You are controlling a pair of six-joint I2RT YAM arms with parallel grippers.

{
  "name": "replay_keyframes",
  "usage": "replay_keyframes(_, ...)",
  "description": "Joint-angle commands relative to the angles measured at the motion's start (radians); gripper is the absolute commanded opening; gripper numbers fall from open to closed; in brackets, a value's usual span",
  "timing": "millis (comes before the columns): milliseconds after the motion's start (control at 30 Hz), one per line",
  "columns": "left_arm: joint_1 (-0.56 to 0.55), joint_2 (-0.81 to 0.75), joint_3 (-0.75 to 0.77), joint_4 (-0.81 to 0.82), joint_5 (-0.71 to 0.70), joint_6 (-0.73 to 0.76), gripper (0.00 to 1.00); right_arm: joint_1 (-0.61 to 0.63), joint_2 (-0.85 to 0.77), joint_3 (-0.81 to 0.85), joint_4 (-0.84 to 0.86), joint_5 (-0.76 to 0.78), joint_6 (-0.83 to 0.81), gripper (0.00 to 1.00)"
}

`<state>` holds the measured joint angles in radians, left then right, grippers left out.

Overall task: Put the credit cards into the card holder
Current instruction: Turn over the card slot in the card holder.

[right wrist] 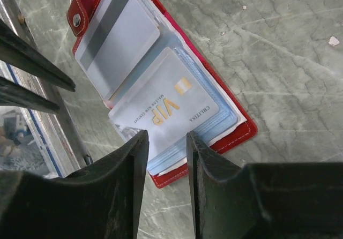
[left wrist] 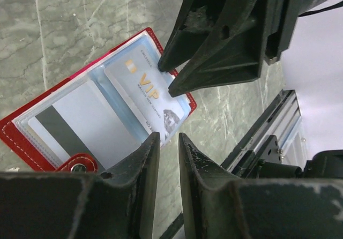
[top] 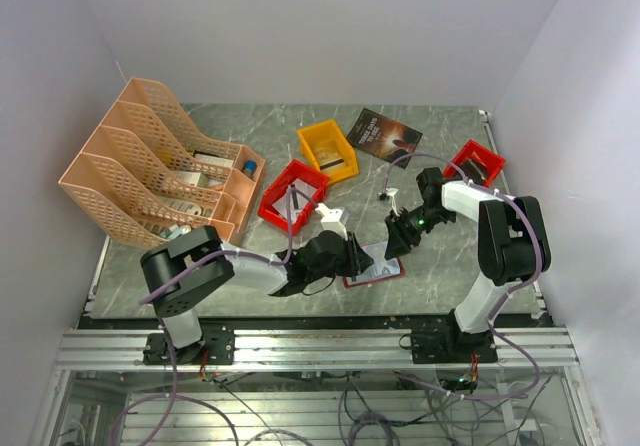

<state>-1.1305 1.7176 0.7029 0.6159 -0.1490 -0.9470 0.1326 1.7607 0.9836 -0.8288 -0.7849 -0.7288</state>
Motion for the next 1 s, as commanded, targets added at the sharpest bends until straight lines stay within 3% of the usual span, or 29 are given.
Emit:
replay_keyframes(0, -0.005, 0.05, 0.047, -0.037, -0.005, 0.02, 0.28, -0.004, 0.016, 0.012, 0.016, 0.031, 0.018, 0.37)
replay_keyframes(233, 0.003, 0.134, 0.082, -0.026, 0.034, 0.0, 0.26, -0.004, 0.013, 0.013, 0.023, 0.046, 0.025, 0.38)
replay_keyframes(800, 0.007, 0.171, 0.142, -0.143, 0.0, 0.006, 0.25, -0.004, 0.023, 0.04, 0.008, 0.027, 0.02, 0.39)
replay_keyframes(967, 0.01, 0.186, 0.155, -0.184, -0.004, -0.001, 0.19, -0.006, 0.013, 0.041, 0.007, 0.021, 0.019, 0.39)
